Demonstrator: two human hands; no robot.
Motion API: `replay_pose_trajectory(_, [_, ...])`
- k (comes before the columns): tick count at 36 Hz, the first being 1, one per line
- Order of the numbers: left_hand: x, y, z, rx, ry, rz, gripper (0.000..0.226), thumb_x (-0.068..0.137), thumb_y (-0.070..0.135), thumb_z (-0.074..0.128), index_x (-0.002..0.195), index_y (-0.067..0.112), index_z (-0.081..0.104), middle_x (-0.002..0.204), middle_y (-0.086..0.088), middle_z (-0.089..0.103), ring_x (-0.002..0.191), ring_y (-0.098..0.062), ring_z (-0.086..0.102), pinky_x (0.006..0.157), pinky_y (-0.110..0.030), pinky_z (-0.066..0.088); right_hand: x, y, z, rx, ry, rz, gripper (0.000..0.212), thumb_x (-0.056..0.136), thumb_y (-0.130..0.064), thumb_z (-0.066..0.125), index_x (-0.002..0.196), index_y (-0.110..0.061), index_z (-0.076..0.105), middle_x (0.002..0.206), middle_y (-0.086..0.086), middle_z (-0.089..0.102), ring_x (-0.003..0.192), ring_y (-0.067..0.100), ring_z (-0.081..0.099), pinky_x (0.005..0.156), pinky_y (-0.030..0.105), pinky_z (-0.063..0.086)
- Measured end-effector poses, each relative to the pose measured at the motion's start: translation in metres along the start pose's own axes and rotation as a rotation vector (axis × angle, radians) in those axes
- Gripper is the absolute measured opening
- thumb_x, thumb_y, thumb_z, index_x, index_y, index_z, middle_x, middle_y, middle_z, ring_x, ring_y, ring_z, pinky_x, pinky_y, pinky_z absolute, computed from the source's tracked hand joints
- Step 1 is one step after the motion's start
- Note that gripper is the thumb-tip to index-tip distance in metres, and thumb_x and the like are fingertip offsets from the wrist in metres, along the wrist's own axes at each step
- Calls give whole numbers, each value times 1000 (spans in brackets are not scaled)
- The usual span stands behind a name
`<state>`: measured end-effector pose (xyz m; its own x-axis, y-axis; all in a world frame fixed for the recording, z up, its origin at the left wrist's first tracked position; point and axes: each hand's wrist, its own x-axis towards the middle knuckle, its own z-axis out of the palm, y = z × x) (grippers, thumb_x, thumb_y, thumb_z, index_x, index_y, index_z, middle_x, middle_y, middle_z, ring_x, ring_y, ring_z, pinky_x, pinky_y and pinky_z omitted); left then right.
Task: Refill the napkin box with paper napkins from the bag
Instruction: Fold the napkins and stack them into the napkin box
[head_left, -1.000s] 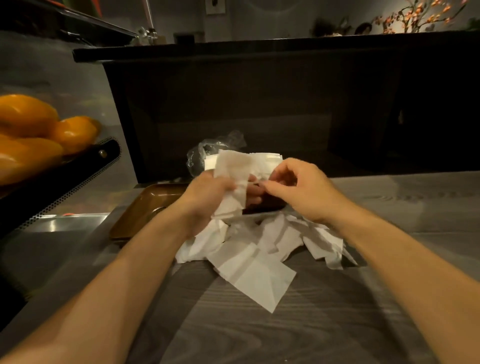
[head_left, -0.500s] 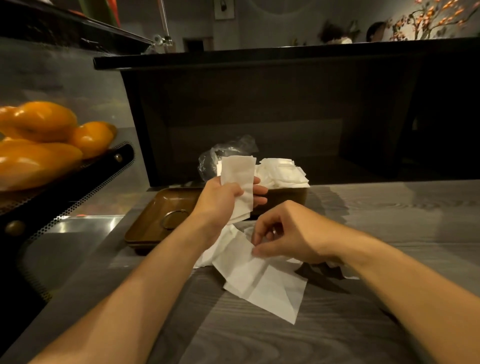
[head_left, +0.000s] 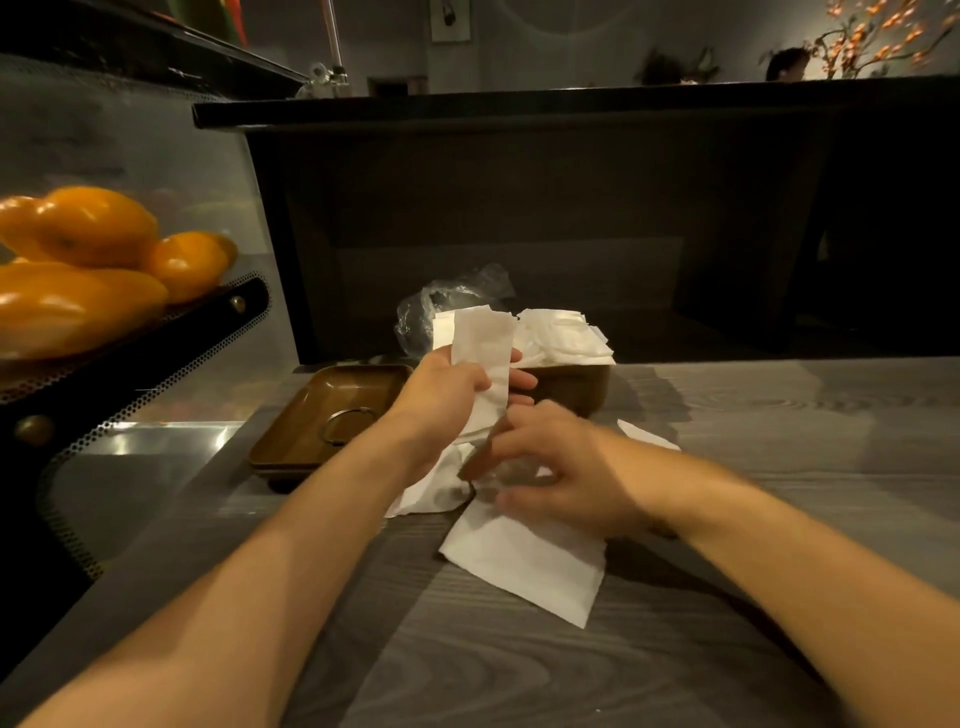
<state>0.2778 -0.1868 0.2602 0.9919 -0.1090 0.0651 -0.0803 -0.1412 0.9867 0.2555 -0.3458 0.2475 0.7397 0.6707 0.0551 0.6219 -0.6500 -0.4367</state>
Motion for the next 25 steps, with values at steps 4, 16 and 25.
replay_pose_trajectory(4, [-1,-3,-3,23,-46,-9,38,101,1,36,124,16,62,102,-2,78,95,-20,75,90,-37,57,5,-7,6,-86,-64,4,23,93,-35,69,117,-36,68,127,-11,45,131,11,32,110,34,39])
replay_pose_trajectory(16, [-2,-5,-4,71,-78,-14,34,102,4,40,120,19,65,100,-2,78,98,-20,73,91,-37,57,-10,8,-11,135,22,63,12,93,-26,72,90,-36,66,93,-16,66,82,-6,61,65,14,49])
replay_pose_trajectory(25, [-1,-8,-3,95,-82,-18,33,103,4,40,118,20,66,98,-1,77,90,-18,75,86,-36,59,-13,17,-8,142,1,115,10,96,-34,65,100,-42,69,94,-14,67,86,5,65,72,26,57])
